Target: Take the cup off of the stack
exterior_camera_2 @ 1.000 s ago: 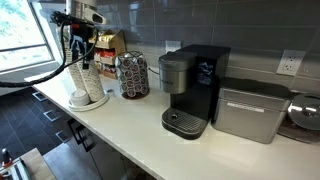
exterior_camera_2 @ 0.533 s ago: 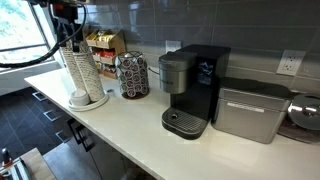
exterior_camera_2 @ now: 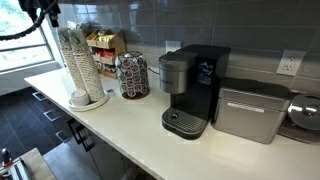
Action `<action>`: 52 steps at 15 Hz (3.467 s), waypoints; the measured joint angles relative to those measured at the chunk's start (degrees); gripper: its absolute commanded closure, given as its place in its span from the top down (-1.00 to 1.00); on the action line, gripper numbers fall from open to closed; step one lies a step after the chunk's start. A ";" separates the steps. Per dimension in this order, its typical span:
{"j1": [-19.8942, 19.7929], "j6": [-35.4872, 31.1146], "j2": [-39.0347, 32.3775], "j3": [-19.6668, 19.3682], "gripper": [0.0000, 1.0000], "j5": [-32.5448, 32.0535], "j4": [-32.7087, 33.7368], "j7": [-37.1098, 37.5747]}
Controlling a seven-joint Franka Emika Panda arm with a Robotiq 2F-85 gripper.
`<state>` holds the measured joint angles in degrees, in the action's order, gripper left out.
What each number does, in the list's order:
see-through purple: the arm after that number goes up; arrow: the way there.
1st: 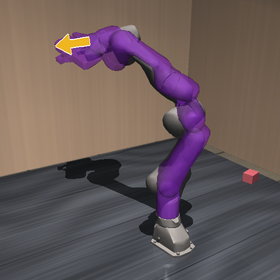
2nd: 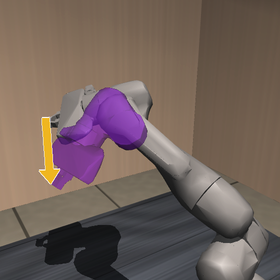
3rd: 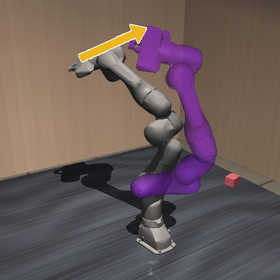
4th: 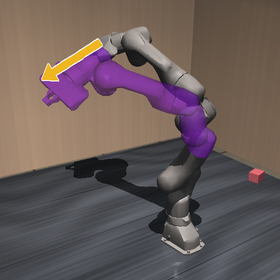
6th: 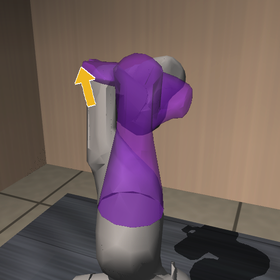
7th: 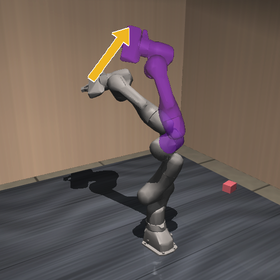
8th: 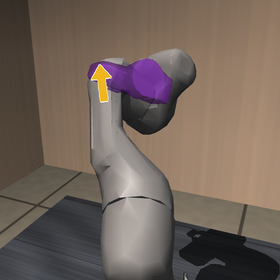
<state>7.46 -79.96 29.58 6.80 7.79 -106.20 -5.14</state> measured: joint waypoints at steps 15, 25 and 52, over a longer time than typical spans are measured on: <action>3.06 -13.32 -0.70 2.97 1.00 3.64 0.24 -0.61; 3.86 -28.55 -3.77 4.67 1.00 3.66 -2.71 0.56; 1.85 -34.87 -5.72 3.82 1.00 -0.05 -6.83 3.56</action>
<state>9.31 -114.83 23.86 10.62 7.74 -113.03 -1.58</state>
